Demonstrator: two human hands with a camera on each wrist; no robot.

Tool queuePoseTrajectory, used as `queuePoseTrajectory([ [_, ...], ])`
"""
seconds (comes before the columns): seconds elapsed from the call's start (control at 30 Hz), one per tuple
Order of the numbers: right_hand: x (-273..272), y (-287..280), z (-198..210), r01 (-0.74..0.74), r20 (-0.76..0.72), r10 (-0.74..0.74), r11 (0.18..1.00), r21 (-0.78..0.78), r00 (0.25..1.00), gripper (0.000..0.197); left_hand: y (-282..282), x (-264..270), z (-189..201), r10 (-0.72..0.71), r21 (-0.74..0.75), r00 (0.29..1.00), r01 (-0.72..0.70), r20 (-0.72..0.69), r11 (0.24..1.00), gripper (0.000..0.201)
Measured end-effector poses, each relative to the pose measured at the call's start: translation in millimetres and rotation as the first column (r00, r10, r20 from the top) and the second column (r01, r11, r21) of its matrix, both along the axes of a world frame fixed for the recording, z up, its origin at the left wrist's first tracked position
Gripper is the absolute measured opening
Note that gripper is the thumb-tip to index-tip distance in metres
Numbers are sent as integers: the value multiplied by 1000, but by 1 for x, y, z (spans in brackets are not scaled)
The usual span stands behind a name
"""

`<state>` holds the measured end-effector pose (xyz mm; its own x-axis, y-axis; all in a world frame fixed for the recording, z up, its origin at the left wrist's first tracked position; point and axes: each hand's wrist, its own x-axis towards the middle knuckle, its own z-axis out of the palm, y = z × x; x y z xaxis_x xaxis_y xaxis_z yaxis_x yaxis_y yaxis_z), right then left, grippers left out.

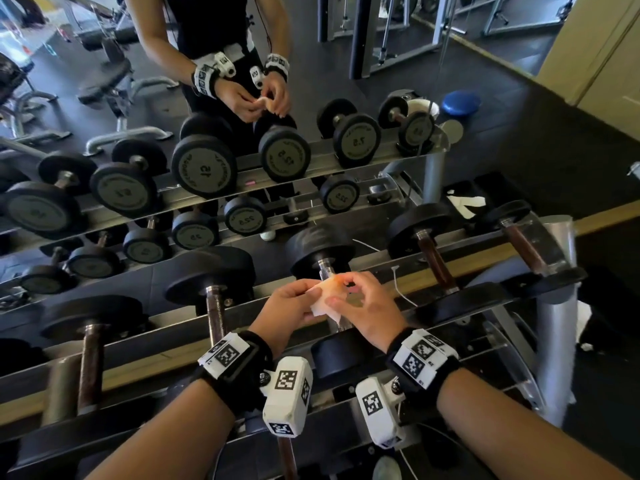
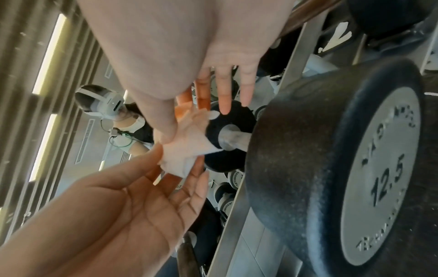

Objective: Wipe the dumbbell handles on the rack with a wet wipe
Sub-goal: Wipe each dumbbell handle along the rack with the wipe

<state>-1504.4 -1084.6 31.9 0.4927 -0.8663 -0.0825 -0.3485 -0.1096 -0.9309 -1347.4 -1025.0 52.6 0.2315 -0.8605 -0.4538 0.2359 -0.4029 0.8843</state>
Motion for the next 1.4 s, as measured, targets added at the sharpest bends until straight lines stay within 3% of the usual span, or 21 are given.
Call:
queuePoseTrajectory([
  [0.13,2,-1,-3,-28,77,15,987,161,997,40,0,2,-2,-36,-32,996,38,76,999,19],
  [0.27,4,1,-9,-99,158,57,957,272,986,42,1,0,-9,2,-58,998,2,58,998,17],
  [0.37,3,5,-15,22,167,-54,982,186,984,69,-3,-3,-14,96,-52,995,-95,35,994,16],
  [0.43,1,5,-18,72,170,-83,995,71,982,71,-7,-5,-15,142,-39,990,-142,-24,989,14],
  [0.53,0,5,-22,33,94,-31,999,-12,995,50,-11,-6,-16,147,-56,988,-149,-46,987,13],
  [0.67,2,1,-25,-4,138,-16,991,137,990,28,-12,-4,-19,87,-79,996,-89,-28,993,18],
  [0.8,2,-5,-28,-9,230,-45,973,229,972,10,-12,-5,-24,84,-82,996,-84,-12,993,8],
  [0.97,-2,-11,-37,33,213,-92,963,266,973,26,-14,-6,-31,139,-20,990,-139,3,990,37],
  [1.07,-7,-14,-42,86,185,-142,956,280,972,40,-17,-7,-34,73,38,997,-75,34,997,30],
  [1.17,-14,-16,-45,79,188,-135,957,280,973,41,-19,-10,-38,31,83,999,-32,9,996,17],
  [1.23,-21,-15,-48,86,181,-133,965,246,974,39,-24,-5,-40,68,84,995,-74,66,994,12],
  [1.3,-32,-13,-54,94,131,-118,979,181,984,34,-31,6,-42,163,50,962,-178,221,983,13],
  [1.4,-53,-8,-66,68,51,-75,988,138,996,19,-39,20,-45,167,-8,791,-201,588,980,7],
])
